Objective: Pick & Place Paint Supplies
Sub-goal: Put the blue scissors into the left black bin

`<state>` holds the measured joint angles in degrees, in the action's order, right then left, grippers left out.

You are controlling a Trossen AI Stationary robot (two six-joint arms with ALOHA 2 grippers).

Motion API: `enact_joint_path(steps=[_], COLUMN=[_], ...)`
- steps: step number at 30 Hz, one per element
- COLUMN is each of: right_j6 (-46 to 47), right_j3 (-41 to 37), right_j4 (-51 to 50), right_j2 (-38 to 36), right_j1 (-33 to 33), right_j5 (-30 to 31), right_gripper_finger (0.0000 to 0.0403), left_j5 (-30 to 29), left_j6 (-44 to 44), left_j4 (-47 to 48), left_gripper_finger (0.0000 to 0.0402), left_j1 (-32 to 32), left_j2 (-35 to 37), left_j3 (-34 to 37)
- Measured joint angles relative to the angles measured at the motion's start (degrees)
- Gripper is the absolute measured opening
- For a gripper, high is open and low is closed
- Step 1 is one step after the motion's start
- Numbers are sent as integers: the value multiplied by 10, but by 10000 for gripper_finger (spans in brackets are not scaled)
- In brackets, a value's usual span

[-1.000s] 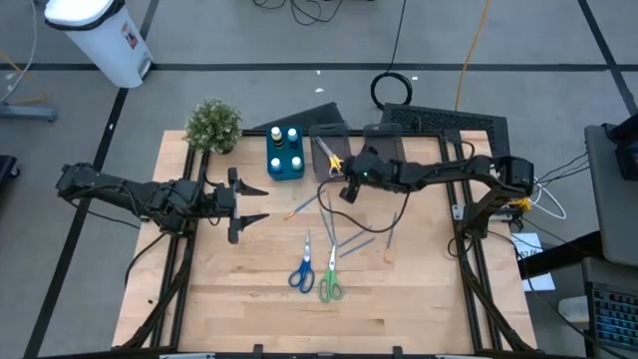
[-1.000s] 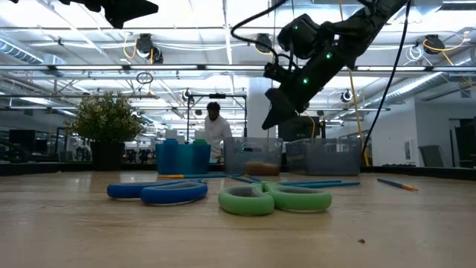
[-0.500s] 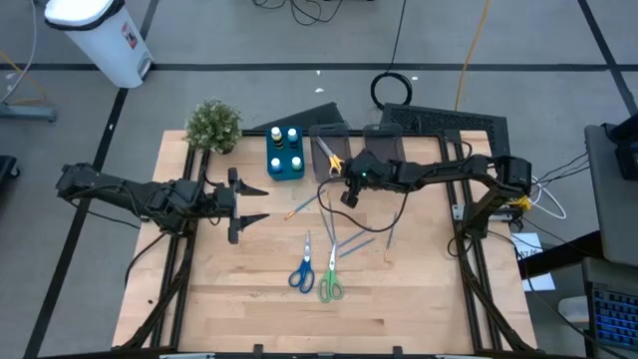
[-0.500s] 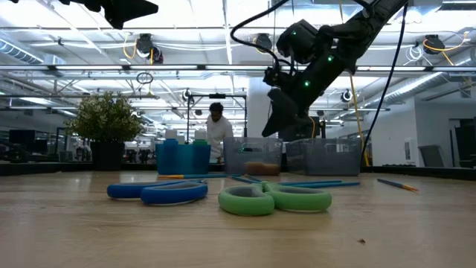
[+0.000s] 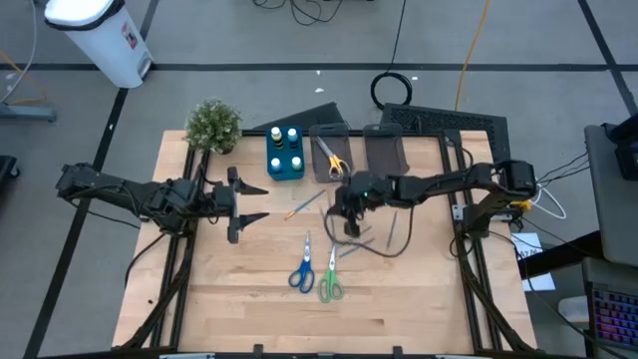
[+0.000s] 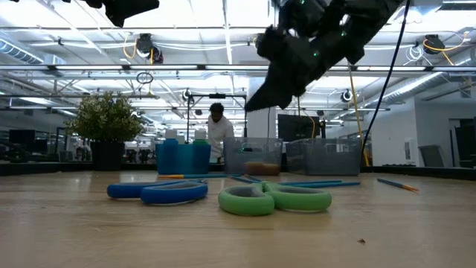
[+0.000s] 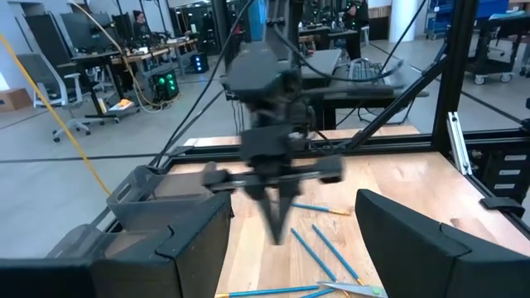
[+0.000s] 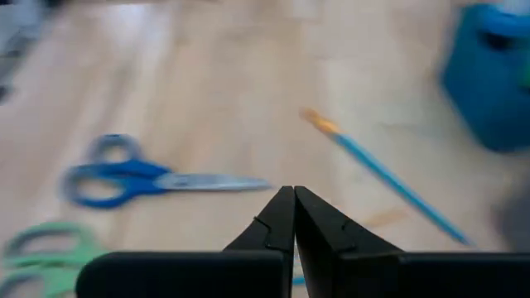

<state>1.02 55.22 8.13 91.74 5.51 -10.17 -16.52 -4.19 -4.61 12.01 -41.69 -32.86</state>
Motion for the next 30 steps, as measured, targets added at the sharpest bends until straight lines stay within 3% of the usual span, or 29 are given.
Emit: enact_joint_path(steps=[11, 16, 24, 30], right_j6=[-41, -67, -103, -107], right_j3=[-11, -12, -11, -11], right_j4=[28, 29, 28, 27], right_j2=[-9, -45, -143, -203], right_j1=[-95, -101, -96, -89], right_j5=[-3, -2, 0, 0], right_gripper_finger=[34, 71, 122, 132], left_j5=[0, 6, 15, 15], left_j6=[9, 113, 157, 236], left_j4=[-41, -44, -75, -133], left_gripper_finger=[269, 269, 269, 269], left_j1=[0, 1, 5, 18], left_j2=[0, -9, -137, -266], left_j3=[0, 0, 0, 0])
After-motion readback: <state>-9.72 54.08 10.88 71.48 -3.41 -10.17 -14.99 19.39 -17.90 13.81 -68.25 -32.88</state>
